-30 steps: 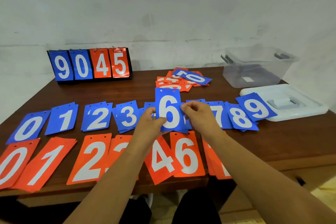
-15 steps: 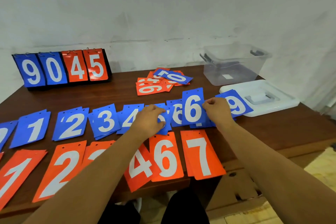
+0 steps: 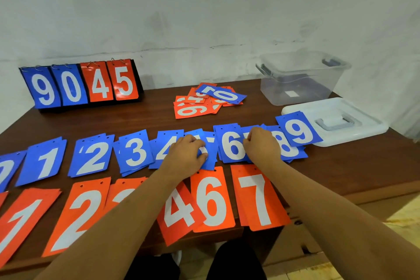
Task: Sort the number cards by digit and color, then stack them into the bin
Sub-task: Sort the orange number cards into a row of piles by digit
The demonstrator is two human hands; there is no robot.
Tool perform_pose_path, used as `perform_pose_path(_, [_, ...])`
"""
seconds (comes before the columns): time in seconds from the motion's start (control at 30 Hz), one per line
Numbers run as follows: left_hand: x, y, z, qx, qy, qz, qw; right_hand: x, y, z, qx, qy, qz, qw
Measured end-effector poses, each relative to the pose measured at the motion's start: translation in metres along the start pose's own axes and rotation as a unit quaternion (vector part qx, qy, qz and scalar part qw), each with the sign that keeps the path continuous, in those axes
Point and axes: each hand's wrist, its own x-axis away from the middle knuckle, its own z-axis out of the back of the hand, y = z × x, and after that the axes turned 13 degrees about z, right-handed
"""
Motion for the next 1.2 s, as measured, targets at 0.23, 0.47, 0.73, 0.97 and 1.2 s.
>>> perform_pose_path(0.23, [-0.007,-0.013,0.009,-0.025,0.002,-0.007,1.000,0.011,-0.020,-0.001,0.031,-0.050,0.303,0.951])
perform_pose_path(0.47, [-0.008,-0.025,0.015,-0.047,-0.052,-0.053,0.996,0.008,-0.026,-0.009,0.002,-0.115,0.275,0.954])
perform_pose_path(0.73, [-0.014,-0.028,0.022,0.062,-0.015,-0.075,0.995,0.000,-0.023,-0.007,-0.043,-0.030,0.257,0.965])
perform_pose_path(0.97, [-0.088,-0.019,0.046,0.061,0.059,0.010,0.996,-0.054,-0.032,0.005,-0.052,0.000,0.205,0.977])
perform_pose_path(1.2, [-0.169,-0.032,0.035,-0.064,-0.011,-0.024,0.998,-0.107,-0.037,-0.017,-0.037,-0.013,0.200,0.979])
